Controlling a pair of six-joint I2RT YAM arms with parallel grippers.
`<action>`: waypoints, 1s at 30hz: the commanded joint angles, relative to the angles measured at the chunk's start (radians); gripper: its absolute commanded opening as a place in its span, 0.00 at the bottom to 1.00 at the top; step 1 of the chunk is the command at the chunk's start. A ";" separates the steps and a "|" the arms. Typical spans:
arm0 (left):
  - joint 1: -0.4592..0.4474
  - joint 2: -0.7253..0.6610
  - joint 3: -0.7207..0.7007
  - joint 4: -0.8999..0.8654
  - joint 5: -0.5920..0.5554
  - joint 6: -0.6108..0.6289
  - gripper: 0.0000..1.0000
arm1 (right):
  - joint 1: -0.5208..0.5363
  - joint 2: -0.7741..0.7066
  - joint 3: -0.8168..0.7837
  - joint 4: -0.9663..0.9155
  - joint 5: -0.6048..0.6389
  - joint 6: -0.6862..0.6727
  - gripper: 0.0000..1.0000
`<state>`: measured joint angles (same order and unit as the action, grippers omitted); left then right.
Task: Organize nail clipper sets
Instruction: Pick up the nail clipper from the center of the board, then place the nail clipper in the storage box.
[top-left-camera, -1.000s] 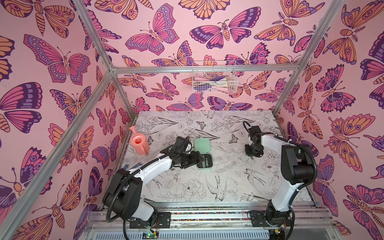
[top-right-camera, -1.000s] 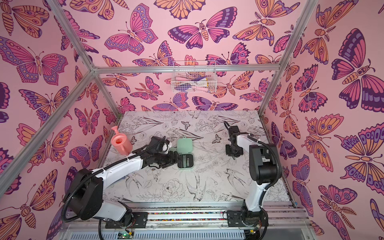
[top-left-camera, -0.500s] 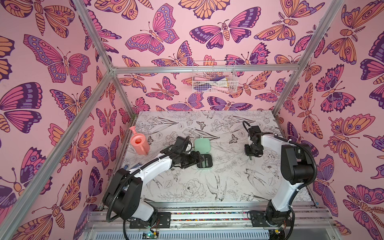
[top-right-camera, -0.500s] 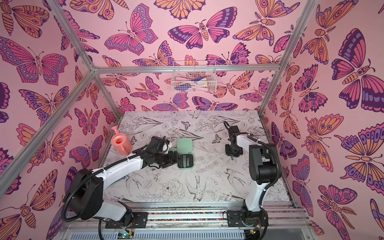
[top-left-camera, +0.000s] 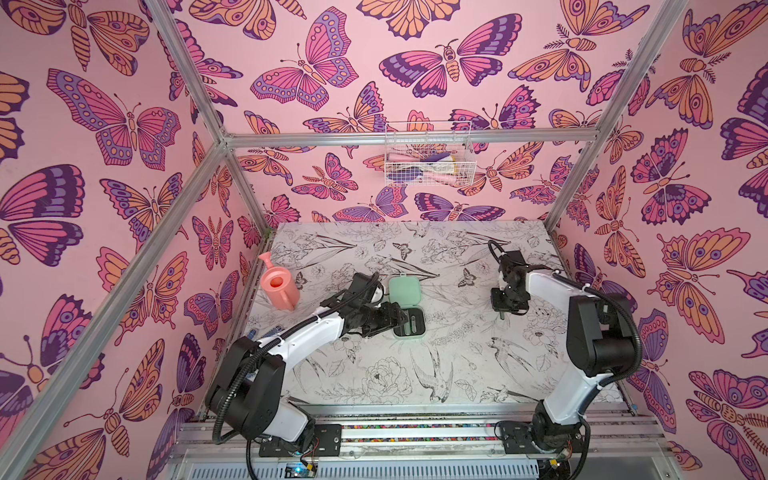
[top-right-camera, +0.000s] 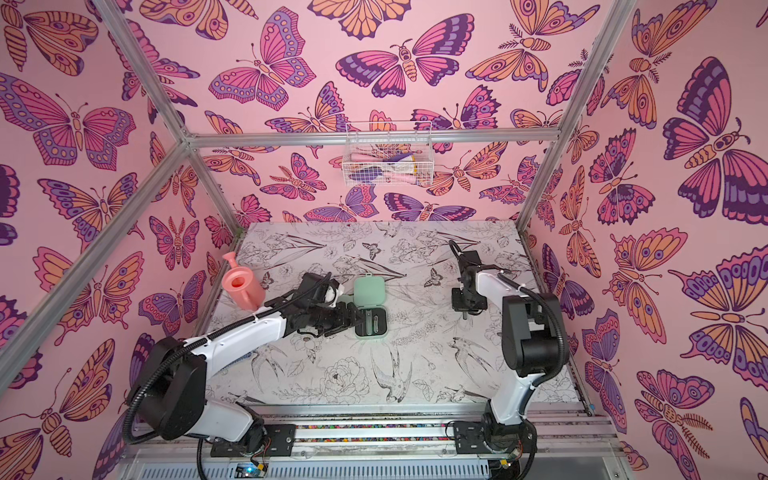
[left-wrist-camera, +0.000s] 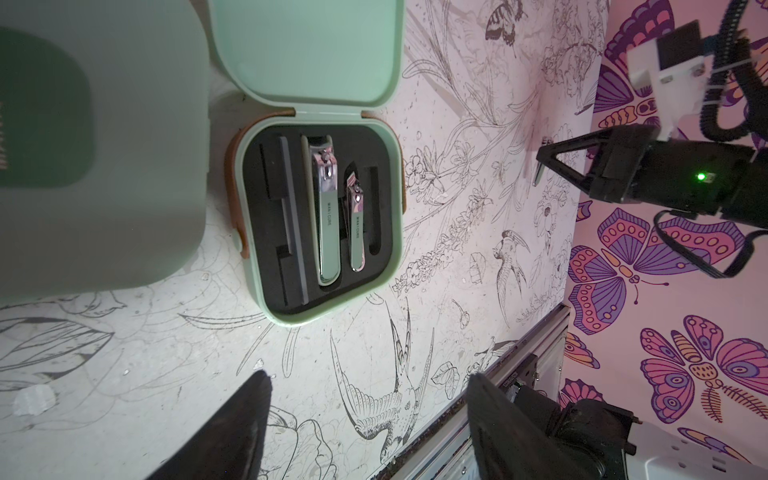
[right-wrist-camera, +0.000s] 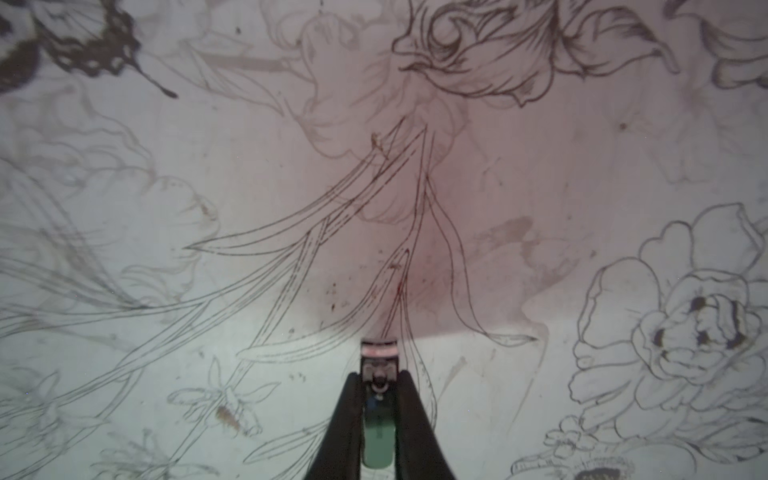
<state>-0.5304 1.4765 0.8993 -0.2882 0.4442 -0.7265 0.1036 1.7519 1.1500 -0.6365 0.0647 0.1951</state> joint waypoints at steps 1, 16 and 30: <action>0.000 -0.021 -0.018 -0.028 -0.021 0.000 0.76 | 0.038 -0.106 -0.010 -0.061 -0.031 0.073 0.09; 0.059 -0.120 -0.057 -0.055 -0.029 0.044 0.75 | 0.633 -0.028 0.175 -0.071 0.122 0.457 0.09; 0.078 -0.142 -0.080 -0.055 -0.022 0.053 0.75 | 0.720 0.217 0.294 0.003 0.116 0.517 0.08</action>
<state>-0.4591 1.3491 0.8383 -0.3225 0.4217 -0.6888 0.8154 1.9526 1.4075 -0.6456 0.1631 0.6827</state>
